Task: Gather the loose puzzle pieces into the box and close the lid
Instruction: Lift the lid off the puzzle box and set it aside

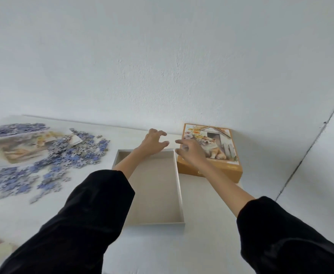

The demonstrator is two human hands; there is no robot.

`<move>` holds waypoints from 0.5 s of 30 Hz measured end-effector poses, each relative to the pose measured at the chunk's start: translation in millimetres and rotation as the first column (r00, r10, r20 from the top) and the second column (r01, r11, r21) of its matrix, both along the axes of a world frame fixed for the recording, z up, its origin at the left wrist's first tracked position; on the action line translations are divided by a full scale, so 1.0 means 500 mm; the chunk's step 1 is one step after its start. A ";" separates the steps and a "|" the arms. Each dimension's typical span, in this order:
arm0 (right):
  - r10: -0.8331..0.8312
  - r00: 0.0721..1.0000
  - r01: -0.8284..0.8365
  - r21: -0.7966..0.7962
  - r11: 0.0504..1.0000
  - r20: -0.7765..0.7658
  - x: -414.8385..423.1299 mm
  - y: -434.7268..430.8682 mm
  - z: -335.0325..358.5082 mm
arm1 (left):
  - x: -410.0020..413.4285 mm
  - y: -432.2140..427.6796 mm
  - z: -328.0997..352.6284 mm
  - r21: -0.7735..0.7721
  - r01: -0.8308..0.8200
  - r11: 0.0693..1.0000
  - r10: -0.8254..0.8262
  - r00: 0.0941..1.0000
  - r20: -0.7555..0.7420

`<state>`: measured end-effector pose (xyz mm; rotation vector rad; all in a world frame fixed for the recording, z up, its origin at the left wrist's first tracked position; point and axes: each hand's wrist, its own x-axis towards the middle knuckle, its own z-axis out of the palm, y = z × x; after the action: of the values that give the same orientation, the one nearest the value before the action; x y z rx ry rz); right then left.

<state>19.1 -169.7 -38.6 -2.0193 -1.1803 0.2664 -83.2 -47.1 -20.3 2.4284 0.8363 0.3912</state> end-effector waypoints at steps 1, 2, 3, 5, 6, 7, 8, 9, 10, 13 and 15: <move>0.010 1.000 -0.010 0.003 1.000 0.010 -0.023 0.004 -0.007 | -0.026 0.003 -0.007 -0.004 -0.012 1.000 0.012 1.000 -0.008; 0.013 1.000 -0.013 0.009 1.000 0.012 -0.045 0.007 -0.013 | -0.052 0.005 -0.014 -0.008 -0.018 1.000 0.018 1.000 -0.020; 0.008 1.000 -0.008 0.016 1.000 0.005 -0.066 0.008 -0.020 | -0.079 0.008 -0.021 -0.009 -0.020 1.000 0.020 0.999 -0.034; -0.015 1.000 0.015 0.010 1.000 0.005 -0.105 0.008 -0.035 | -0.129 0.011 -0.036 0.001 -0.044 0.999 0.044 0.997 -0.069; -0.026 1.000 0.027 -0.008 1.000 0.014 -0.123 0.004 -0.043 | -0.152 0.012 -0.044 0.018 -0.062 0.998 0.064 0.994 -0.086; -0.034 0.999 0.034 -0.028 0.999 0.025 -0.139 0.000 -0.051 | -0.172 0.012 -0.051 0.039 -0.077 0.996 0.081 0.992 -0.100; -0.038 0.999 0.040 -0.044 0.998 0.034 -0.152 -0.006 -0.058 | -0.191 0.012 -0.059 0.058 -0.089 0.994 0.095 0.989 -0.113; -0.046 0.998 0.048 -0.051 0.998 0.043 -0.164 -0.013 -0.065 | -0.209 0.009 -0.067 0.075 -0.100 0.992 0.109 0.986 -0.129; -0.060 0.997 0.063 -0.051 0.997 0.056 -0.175 -0.020 -0.070 | -0.227 0.006 -0.075 0.090 -0.105 0.990 0.118 0.982 -0.146; -0.173 0.980 0.176 -0.024 0.984 0.097 -0.204 -0.040 -0.081 | -0.271 -0.002 -0.097 0.094 -0.092 0.991 0.107 0.979 -0.171; -0.248 0.966 0.253 -0.068 0.965 0.075 -0.210 -0.051 -0.083 | -0.291 -0.003 -0.110 0.034 -0.091 0.995 0.095 0.979 -0.178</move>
<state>-86.1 -195.2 -80.0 -2.2347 -0.9523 0.1210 -228.8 -48.9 -75.1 2.4821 1.0309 0.2204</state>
